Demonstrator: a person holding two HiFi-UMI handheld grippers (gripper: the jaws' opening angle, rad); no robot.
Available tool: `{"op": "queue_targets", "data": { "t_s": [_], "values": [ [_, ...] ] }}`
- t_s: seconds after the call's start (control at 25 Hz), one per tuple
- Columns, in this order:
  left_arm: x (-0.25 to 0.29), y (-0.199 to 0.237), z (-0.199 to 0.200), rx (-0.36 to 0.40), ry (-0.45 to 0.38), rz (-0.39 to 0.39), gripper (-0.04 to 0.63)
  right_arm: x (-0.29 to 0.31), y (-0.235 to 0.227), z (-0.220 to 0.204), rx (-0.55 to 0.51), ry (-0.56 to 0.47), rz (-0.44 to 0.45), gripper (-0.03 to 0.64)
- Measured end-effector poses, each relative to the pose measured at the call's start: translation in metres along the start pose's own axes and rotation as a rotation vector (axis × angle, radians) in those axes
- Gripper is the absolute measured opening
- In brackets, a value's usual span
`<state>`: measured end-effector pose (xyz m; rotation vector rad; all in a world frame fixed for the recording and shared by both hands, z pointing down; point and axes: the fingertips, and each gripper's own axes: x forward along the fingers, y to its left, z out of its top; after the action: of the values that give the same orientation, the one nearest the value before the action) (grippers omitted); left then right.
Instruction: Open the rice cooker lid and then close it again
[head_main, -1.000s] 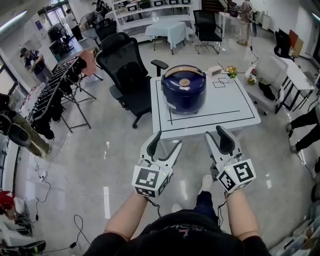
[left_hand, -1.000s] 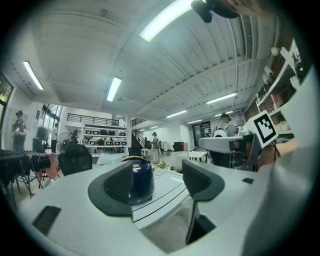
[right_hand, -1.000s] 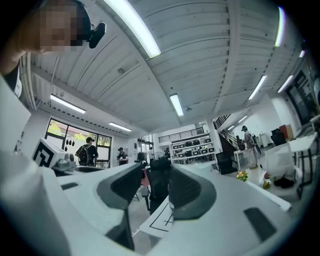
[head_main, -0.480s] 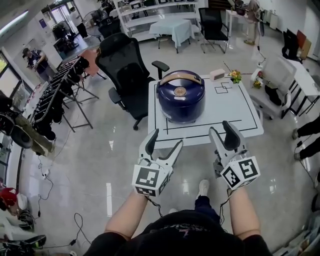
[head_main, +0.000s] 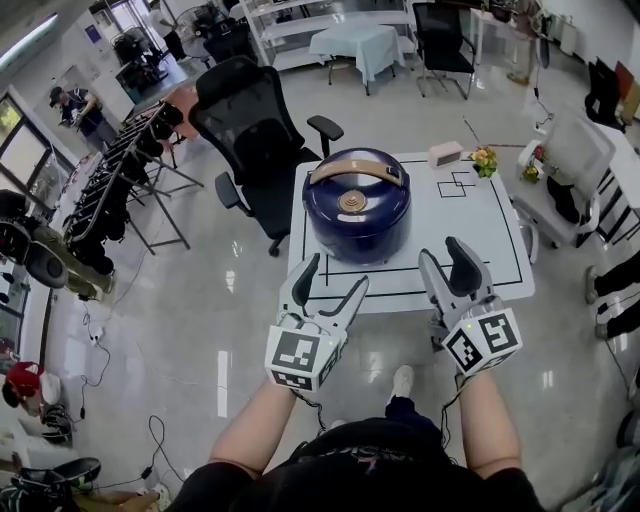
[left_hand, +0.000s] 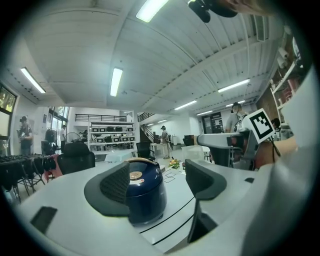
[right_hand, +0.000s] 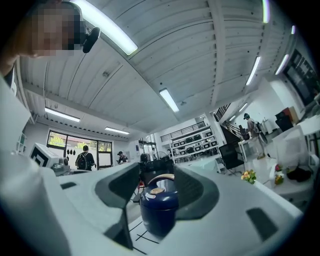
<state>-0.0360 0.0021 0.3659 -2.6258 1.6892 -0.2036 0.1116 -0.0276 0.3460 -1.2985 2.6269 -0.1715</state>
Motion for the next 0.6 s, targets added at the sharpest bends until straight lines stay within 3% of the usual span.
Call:
{"op": "queue_targets", "data": {
  "t_s": [0.36, 0.6],
  "values": [
    [0.058, 0.003, 0.010, 0.009, 0.021, 0.074, 0.336, 0.038, -0.051, 0.009, 0.026, 0.005, 0.079, 0.205],
    [0.088, -0.005, 0.026, 0.014, -0.011, 0.110, 0.336, 0.048, -0.080, 0.022, 0.012, -0.003, 0.118, 0.205]
  ]
}}
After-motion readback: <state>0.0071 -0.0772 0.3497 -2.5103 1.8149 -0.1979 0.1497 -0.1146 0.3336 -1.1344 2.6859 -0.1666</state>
